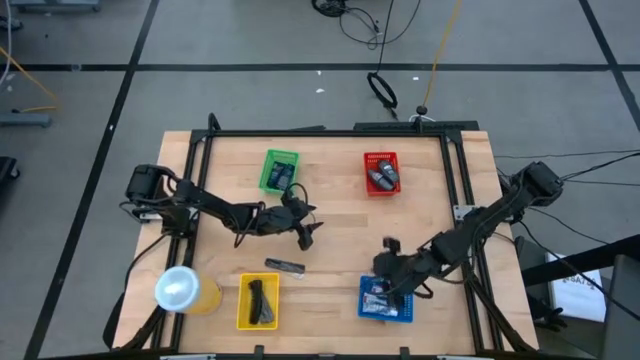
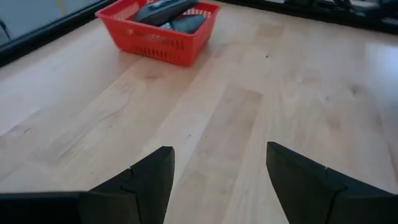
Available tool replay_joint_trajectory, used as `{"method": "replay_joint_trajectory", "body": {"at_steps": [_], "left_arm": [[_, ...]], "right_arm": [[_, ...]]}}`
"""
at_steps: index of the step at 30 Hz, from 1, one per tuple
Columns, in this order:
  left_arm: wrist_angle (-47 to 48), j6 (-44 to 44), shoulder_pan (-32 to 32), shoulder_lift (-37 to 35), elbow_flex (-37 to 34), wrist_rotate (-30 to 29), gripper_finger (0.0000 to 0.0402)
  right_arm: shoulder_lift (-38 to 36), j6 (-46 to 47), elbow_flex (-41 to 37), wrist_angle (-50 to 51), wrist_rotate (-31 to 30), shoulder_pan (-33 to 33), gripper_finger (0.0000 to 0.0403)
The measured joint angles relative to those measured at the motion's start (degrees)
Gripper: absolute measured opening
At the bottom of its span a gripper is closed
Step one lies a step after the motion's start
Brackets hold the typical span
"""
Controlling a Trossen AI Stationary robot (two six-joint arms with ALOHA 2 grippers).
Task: Pick & Place Travel size toiletries
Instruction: Put the black hairbrush into the yellow bin
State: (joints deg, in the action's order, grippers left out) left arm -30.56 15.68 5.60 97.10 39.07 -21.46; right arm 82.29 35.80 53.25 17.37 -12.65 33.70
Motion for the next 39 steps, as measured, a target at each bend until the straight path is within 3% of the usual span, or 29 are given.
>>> {"method": "replay_joint_trajectory", "body": {"at_steps": [4,7,9,12,17,22,28,35,39], "left_arm": [[0.94,-4.67,2.50,-1.54,0.52,-2.39,0.0253],[5.33,-8.40,4.97,-3.78,1.58,-2.59,0.0253],[10.02,-9.61,6.92,-5.77,1.81,-2.45,0.0253],[18.71,-11.21,9.77,-9.00,2.50,0.99,0.0253],[30.55,-3.93,11.95,-12.40,2.72,15.32,0.0246],[34.31,5.74,11.94,-10.45,2.78,24.04,0.0170],[35.31,0.91,12.16,-5.97,2.75,28.61,0.0020],[32.86,-1.92,9.20,0.84,3.12,28.64,0.0013],[26.70,-4.03,5.94,2.84,2.91,26.84,0.0006]], "right_arm": [[-0.94,-14.44,0.00,-3.93,-20.67,-1.98,0.0170],[-0.71,-24.29,-0.86,-9.05,-27.07,-5.91,0.0171],[-0.67,-30.04,-3.38,-15.93,-25.82,-9.11,0.0171],[-0.60,-36.14,-8.73,-29.02,-19.01,-13.80,0.0170],[-0.60,-40.93,-17.53,-46.57,-6.41,-19.27,0.0166],[-0.60,-41.01,-23.48,-58.96,-3.68,-21.24,0.0165],[-1.17,-41.03,-25.18,-60.84,-3.55,-21.34,0.0165],[-1.19,-41.02,-25.15,-60.46,-3.53,-21.34,0.0165],[-1.19,-41.02,-25.15,-60.48,-3.53,-21.34,0.0165]]}}
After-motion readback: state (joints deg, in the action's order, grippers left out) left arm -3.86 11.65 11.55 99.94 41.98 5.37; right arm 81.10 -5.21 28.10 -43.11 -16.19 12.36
